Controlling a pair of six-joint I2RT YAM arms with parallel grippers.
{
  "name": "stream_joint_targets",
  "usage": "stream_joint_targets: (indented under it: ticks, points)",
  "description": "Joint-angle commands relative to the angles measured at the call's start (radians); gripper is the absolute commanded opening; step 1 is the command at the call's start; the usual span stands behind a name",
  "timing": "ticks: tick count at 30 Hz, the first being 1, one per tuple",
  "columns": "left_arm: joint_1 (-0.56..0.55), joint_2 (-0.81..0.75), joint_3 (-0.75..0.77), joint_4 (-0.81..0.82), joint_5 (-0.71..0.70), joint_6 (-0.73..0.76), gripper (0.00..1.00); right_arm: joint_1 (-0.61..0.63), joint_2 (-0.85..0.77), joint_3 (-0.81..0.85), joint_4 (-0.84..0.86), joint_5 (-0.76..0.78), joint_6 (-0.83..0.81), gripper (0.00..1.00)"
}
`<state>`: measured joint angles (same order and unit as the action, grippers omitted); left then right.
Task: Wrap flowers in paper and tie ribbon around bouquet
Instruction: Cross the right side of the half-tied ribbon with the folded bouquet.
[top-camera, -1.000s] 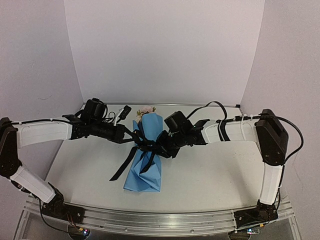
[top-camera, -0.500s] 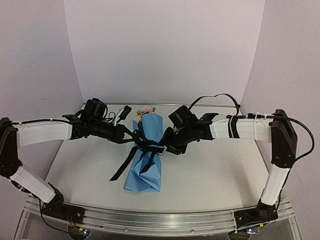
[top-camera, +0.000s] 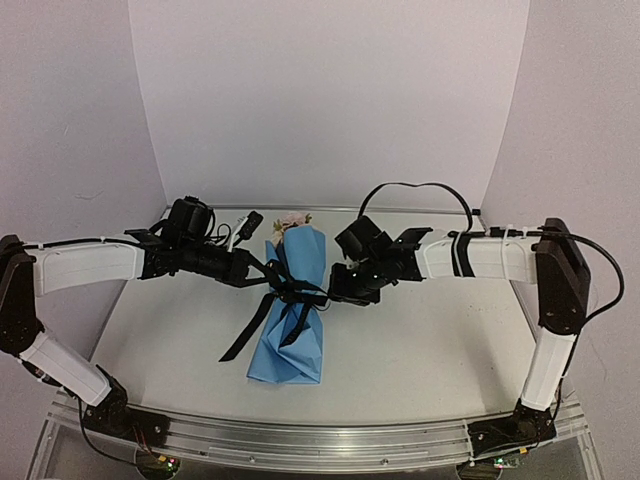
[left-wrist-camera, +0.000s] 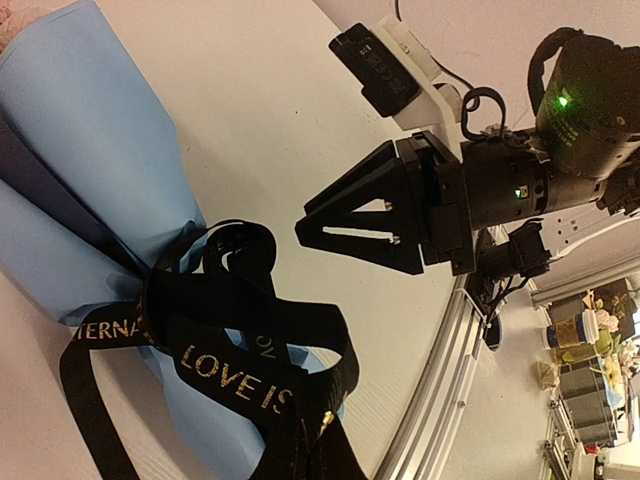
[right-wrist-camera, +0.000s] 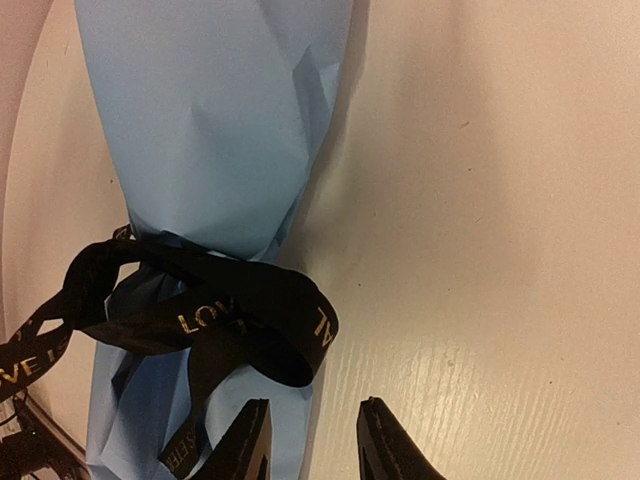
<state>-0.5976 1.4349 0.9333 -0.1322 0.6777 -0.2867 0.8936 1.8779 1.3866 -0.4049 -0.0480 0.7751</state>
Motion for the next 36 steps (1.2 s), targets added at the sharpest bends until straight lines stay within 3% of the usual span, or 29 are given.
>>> stream_joint_targets:
  ticks: [1, 36]
  points:
    - [-0.003, -0.025, 0.016, -0.01, -0.005, 0.013, 0.0, 0.006, 0.053, 0.05, 0.005, 0.03, -0.061, 0.31]
    - [-0.004, -0.02, 0.015, -0.001, 0.0, 0.012, 0.0, 0.034, 0.153, 0.164, -0.04, 0.12, -0.086, 0.13]
